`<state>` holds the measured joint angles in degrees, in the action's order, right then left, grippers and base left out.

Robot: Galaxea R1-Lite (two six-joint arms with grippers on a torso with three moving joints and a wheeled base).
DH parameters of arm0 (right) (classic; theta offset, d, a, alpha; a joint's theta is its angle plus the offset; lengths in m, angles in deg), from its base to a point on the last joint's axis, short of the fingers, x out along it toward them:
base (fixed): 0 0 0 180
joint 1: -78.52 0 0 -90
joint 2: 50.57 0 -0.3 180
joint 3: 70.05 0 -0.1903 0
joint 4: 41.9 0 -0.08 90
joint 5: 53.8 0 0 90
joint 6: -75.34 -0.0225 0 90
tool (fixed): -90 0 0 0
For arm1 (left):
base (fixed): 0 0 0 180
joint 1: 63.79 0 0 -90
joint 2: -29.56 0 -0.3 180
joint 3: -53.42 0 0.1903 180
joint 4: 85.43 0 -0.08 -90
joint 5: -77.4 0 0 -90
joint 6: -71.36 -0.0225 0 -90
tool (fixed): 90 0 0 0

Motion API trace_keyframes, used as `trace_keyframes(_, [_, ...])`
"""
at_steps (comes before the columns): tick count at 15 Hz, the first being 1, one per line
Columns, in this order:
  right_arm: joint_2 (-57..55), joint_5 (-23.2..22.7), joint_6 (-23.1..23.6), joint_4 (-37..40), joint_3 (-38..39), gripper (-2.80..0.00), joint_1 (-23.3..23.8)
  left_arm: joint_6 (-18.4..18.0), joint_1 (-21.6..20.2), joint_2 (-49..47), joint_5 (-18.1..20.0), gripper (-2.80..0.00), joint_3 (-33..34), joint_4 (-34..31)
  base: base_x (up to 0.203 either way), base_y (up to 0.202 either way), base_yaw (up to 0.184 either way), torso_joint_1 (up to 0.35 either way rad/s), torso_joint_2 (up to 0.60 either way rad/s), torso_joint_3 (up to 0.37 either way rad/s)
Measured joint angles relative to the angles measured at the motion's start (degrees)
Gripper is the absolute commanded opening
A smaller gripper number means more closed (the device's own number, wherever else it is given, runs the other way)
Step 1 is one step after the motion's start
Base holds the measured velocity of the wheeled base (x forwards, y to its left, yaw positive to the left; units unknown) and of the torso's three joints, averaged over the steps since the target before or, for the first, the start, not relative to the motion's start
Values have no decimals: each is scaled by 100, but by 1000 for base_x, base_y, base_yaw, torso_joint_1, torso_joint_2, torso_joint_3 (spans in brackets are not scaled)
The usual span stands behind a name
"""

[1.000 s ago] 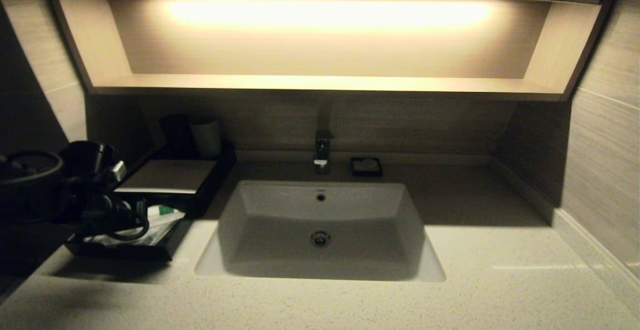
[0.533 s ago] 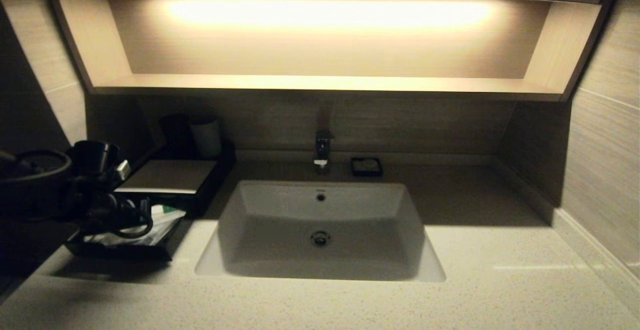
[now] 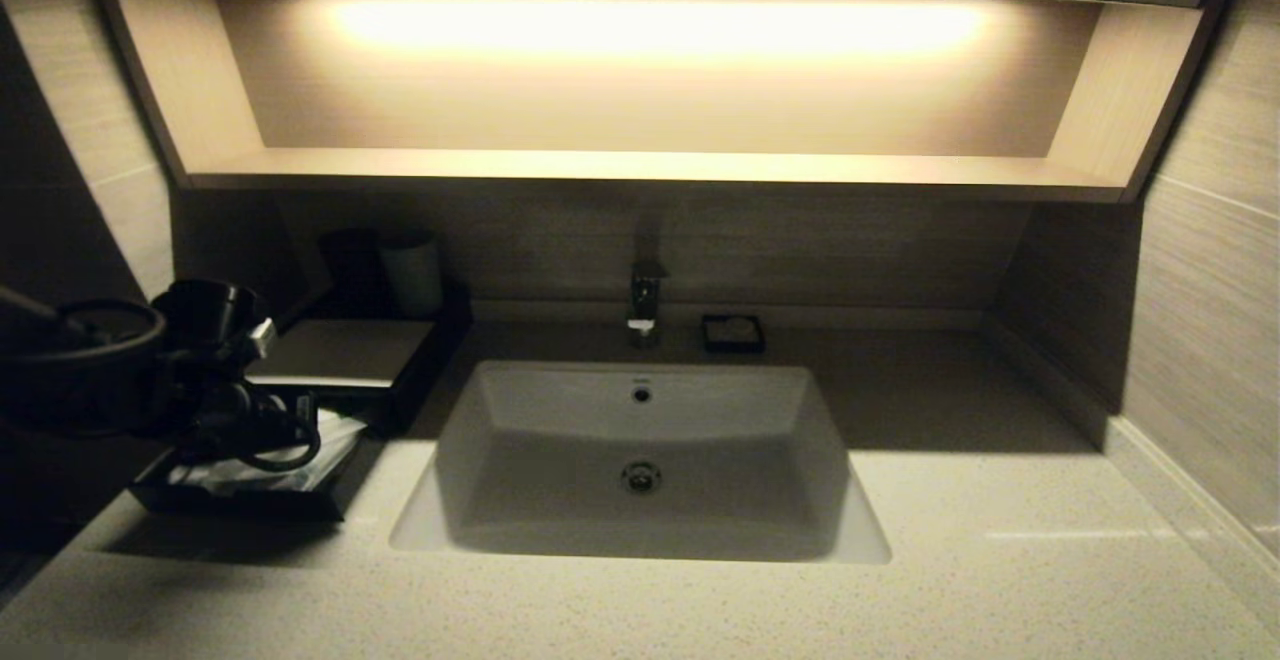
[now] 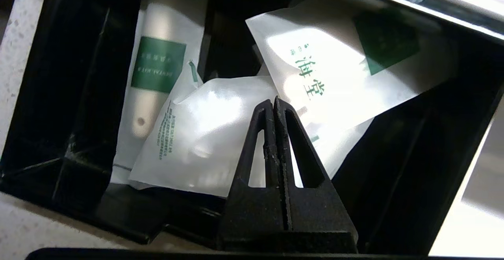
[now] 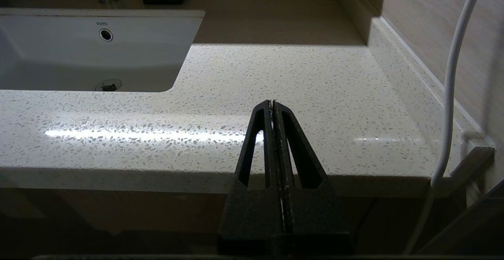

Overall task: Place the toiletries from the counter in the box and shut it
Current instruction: Place the bathroom toiletry into the drawer

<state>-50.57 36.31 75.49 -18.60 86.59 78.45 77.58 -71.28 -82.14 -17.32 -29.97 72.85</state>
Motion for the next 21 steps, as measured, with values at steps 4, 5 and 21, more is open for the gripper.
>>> trace_keyframes(4, [0, -2, 4, 2, 0, -280, 0, 5, 7, -60, 4, -280, -117, 2, 0, 0, 0, 0, 0, 0])
trace_keyframes(5, [0, -3, 1, 0, 0, -280, 0, 5, 10, -68, 5, -280, -149, 3, 0, 0, 0, 0, 0, 0])
trace_keyframes(21, [0, -1, 0, 0, 0, -280, 0, 201, 293, 210, -35, -280, -217, -64, 0, 0, 0, 0, 0, 0])
